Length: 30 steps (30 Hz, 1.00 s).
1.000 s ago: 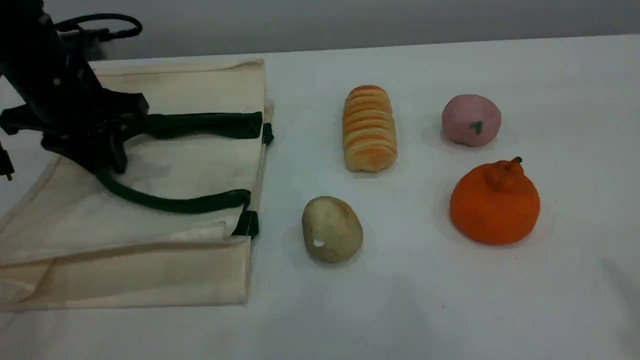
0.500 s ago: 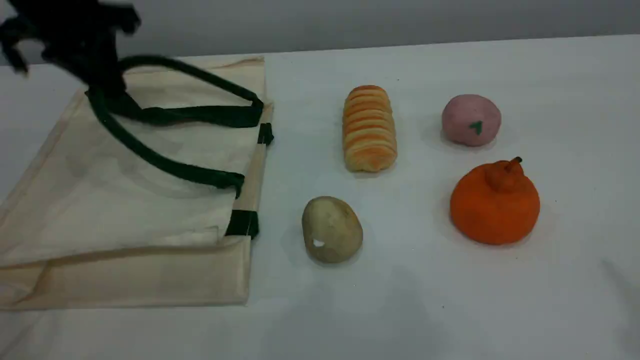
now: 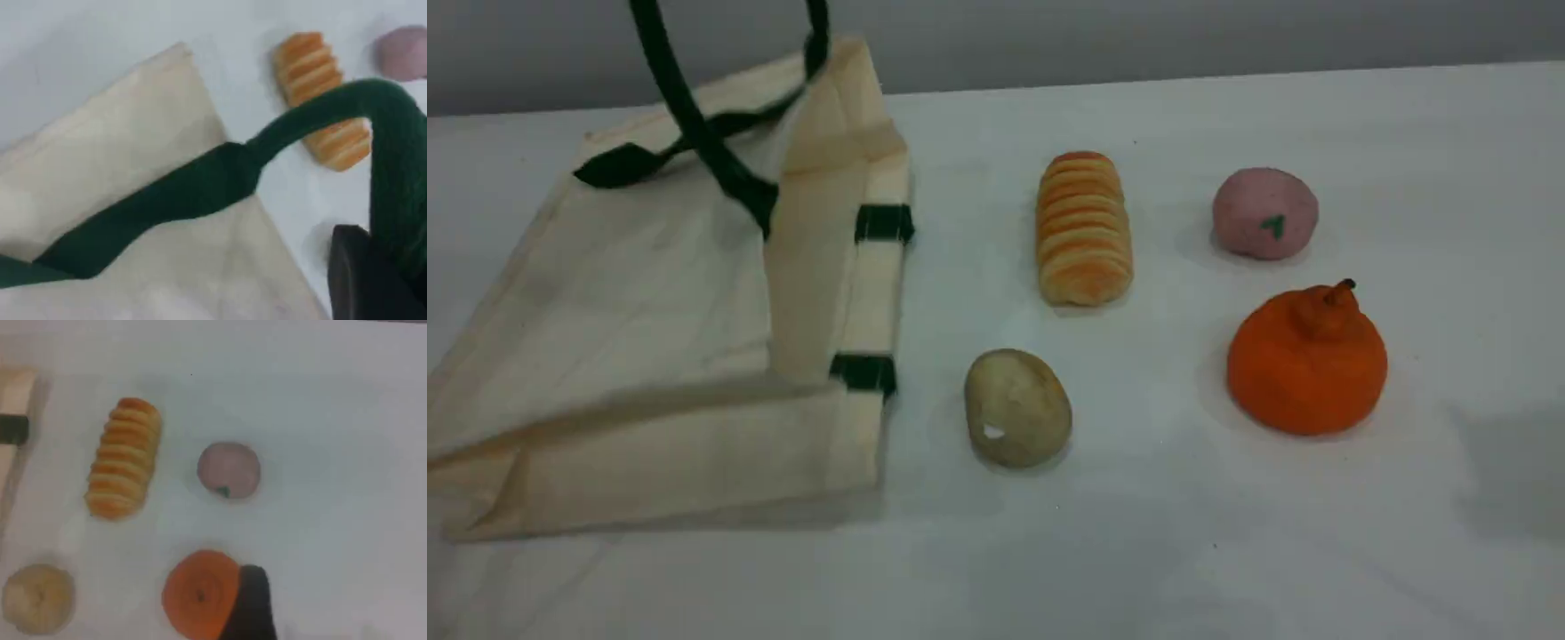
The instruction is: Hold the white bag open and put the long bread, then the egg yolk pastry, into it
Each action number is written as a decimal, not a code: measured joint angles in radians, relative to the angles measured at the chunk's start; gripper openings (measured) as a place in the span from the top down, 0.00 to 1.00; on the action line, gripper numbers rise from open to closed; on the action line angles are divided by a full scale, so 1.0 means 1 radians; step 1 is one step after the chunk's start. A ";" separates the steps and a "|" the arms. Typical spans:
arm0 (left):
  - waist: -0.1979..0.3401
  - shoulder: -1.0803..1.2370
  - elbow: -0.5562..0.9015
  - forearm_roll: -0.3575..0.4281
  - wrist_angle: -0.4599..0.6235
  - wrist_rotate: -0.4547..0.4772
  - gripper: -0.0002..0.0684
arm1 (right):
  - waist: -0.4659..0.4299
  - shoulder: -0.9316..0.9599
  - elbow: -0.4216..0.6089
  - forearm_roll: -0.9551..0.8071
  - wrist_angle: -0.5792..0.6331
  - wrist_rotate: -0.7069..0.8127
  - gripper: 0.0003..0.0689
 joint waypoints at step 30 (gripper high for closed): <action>0.000 -0.152 0.000 0.129 -0.005 0.011 0.89 | 0.173 0.596 -0.142 0.410 -0.258 -0.317 0.19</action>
